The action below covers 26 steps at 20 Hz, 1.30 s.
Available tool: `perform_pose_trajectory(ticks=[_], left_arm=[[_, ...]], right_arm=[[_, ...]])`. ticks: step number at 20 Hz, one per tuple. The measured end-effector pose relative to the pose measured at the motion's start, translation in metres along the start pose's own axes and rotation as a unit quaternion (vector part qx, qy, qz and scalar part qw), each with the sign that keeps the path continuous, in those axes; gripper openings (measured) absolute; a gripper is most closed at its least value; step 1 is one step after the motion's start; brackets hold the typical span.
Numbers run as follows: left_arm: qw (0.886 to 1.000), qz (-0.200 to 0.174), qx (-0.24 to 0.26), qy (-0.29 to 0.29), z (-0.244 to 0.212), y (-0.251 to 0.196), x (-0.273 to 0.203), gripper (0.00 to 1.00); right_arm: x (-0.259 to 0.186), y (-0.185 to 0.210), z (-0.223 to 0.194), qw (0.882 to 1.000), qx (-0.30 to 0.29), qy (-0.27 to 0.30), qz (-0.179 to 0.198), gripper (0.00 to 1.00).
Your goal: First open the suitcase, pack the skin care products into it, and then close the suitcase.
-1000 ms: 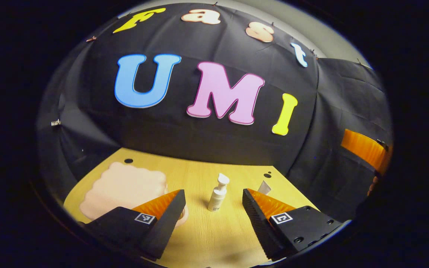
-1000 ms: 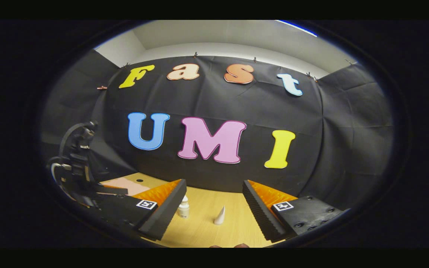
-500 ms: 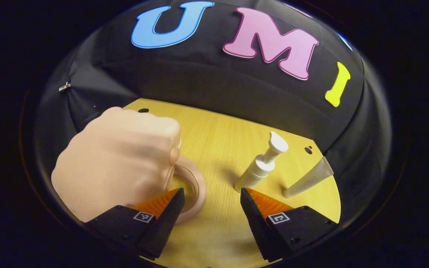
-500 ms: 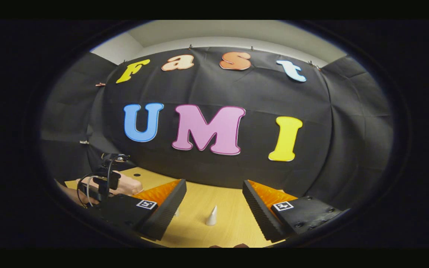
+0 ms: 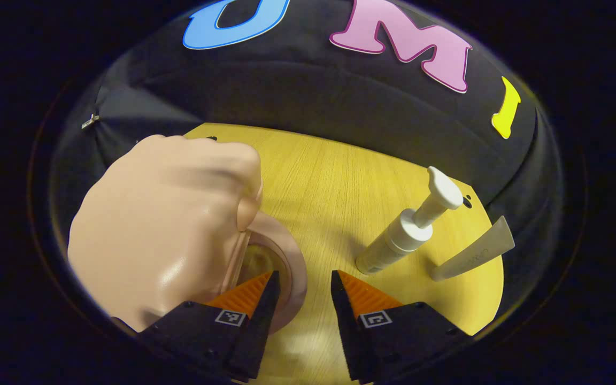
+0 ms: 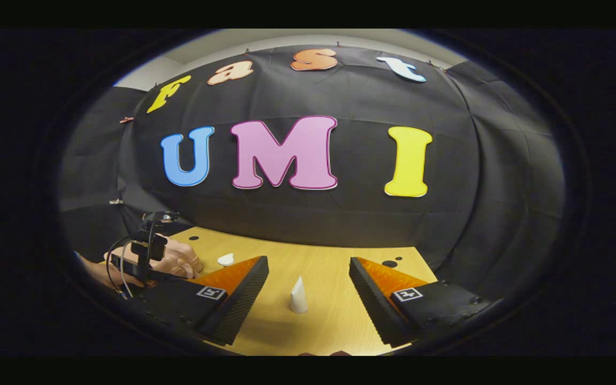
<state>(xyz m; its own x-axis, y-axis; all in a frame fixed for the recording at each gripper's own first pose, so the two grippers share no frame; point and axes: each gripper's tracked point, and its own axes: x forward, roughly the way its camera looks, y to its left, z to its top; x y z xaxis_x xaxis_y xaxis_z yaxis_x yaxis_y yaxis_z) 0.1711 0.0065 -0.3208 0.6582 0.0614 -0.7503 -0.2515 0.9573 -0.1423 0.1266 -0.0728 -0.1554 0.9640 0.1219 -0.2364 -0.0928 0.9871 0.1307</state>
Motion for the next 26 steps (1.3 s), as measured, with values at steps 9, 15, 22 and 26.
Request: perform_pose_trajectory(ticks=[9, 15, 22, 26], left_arm=[[0.997, -0.031, 0.055, 0.044, -0.008, 0.003, 0.006, 0.17], [0.994, -0.067, 0.072, 0.050, 0.008, -0.002, -0.015, 0.06], [0.990, -0.117, 0.068, 0.025, 0.060, 0.007, -0.081, 0.06], [0.990, -0.126, 0.059, -0.003, 0.101, 0.034, -0.134, 0.06]], right_arm=[[0.001, -0.014, -0.007, 0.999, 0.017, 0.004, -0.040, 0.96], [-0.004, -0.008, -0.002, 0.998, 0.016, -0.008, -0.057, 0.97], [-0.009, 0.010, 0.002, 0.998, 0.013, -0.015, -0.063, 0.96], [-0.009, 0.026, 0.014, 0.998, 0.005, -0.025, -0.058, 0.96]])
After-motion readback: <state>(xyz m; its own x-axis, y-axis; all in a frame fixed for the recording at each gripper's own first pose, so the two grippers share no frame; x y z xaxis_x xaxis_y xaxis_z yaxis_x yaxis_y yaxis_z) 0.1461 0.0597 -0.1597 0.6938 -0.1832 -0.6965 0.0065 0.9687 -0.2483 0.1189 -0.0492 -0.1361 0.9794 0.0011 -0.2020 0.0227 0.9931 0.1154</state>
